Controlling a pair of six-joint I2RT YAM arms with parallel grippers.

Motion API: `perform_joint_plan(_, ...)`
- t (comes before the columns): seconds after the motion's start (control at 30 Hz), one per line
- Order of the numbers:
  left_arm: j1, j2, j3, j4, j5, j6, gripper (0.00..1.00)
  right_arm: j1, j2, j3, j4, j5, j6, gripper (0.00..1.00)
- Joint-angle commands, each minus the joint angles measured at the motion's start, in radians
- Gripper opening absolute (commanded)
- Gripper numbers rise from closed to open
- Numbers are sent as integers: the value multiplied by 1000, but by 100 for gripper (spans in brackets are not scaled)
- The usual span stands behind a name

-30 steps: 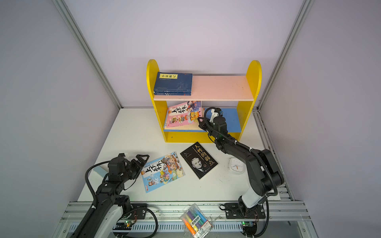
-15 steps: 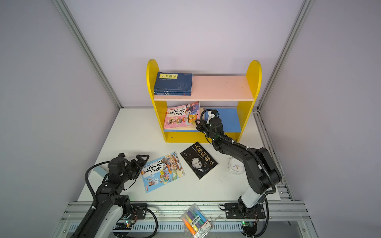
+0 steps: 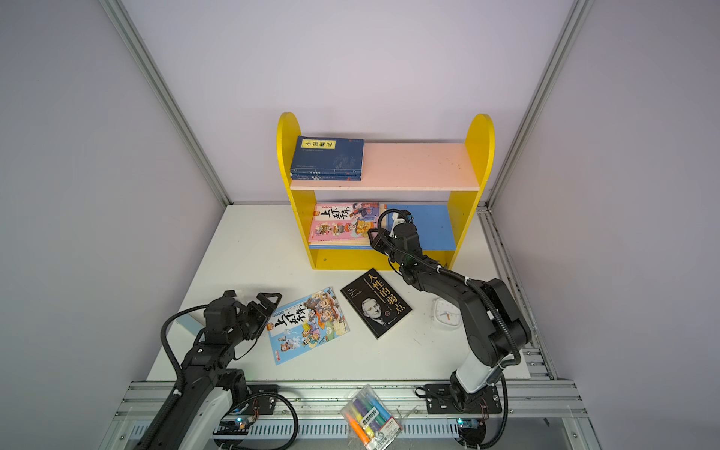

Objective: Stacking books/files
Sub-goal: Place the book on the bookshelf.

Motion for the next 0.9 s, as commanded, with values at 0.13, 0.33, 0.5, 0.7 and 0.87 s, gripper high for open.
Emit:
perform_joint_plan(0.13,2,-4,-1,10,1,6,98,1,-20,-4,-5,21,-33,42)
perform_joint_plan(0.33,2,-13,11,-19,0,19,98,1,-51,-28,-34,46,-63,44)
perform_joint_plan(0.5,3,-27,16,-47,-5,27,98,-3,-77,-41,-67,63,-84,47)
perform_joint_plan(0.7,3,-37,20,-78,-10,35,98,-36,-130,-103,-40,35,-66,47)
perform_joint_plan(0.87,4,-42,25,-104,-16,42,98,-67,-244,-139,-114,10,-125,47)
